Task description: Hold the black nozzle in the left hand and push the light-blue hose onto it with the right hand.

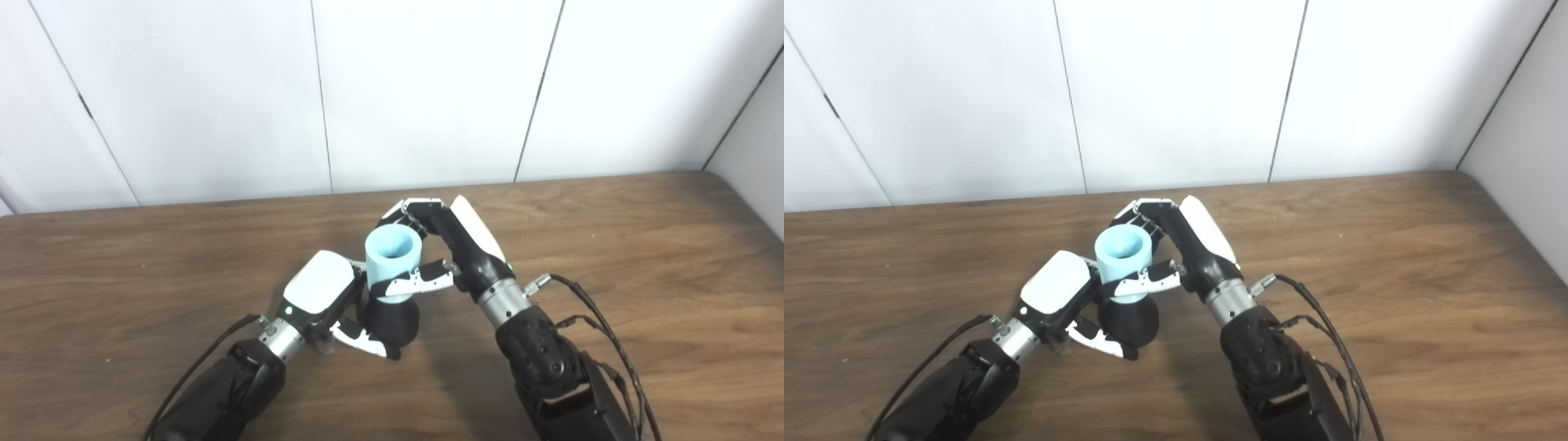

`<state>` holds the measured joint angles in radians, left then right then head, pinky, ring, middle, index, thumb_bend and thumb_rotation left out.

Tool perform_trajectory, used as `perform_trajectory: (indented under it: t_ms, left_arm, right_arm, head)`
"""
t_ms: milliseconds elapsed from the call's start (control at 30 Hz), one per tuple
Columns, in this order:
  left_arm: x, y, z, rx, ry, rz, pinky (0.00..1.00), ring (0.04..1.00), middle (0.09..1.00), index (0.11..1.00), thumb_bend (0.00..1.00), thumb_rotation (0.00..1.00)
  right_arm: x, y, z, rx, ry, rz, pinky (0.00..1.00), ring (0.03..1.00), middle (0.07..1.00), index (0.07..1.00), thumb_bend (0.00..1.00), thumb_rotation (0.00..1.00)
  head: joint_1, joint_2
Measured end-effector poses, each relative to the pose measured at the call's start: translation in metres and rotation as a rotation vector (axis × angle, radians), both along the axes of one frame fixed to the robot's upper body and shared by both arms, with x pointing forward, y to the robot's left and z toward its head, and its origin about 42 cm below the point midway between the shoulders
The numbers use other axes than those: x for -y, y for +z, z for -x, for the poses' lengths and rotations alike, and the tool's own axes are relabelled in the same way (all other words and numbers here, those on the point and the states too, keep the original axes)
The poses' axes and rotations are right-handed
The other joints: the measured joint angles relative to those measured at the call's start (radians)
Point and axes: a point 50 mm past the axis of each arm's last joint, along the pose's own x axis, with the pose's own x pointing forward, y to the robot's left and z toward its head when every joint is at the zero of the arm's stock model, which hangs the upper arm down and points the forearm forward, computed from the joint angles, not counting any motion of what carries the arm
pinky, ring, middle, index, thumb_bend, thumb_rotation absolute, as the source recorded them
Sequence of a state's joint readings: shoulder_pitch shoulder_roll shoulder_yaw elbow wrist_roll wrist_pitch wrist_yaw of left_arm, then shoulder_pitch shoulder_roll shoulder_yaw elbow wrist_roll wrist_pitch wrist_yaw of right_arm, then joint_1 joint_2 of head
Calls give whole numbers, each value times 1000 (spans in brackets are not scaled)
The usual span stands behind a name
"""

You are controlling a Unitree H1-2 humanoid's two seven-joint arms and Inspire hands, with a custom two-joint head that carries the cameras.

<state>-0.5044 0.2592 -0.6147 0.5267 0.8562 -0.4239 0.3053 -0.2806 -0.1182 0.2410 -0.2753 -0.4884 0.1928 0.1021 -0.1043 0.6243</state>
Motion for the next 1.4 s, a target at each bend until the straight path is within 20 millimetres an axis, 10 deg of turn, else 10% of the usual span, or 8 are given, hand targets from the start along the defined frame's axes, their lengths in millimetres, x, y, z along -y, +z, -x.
perform_trajectory:
  t_ms: [433, 567, 733, 1400]
  left_arm:
    - [0, 0, 0, 0, -1, 0, 332, 403, 463, 533, 500, 0]
    - [0, 0, 0, 0, -2, 0, 333, 407, 462, 523, 501, 0]
    - [1, 0, 0, 1, -3, -1, 330, 411, 465, 525, 501, 0]
    - [3, -1, -2, 3, -7, -5, 332, 404, 460, 518, 502, 0]
  right_arm:
    - [1, -1, 1, 7, -4, -4, 306, 383, 449, 507, 527, 0]
    - [0, -5, 4, -8, -12, -33, 474, 571, 640, 687, 906, 234]
    - [0, -19, 8, -150, 68, -45, 789, 921, 973, 986, 999, 510]
    - [12, -24, 4, -328, 189, -313, 1000, 1000, 1000, 1000, 1000, 549]
  head:
    - [-3, -8]
    - [-5, -8]
    - [-8, -9]
    - [-8, -21]
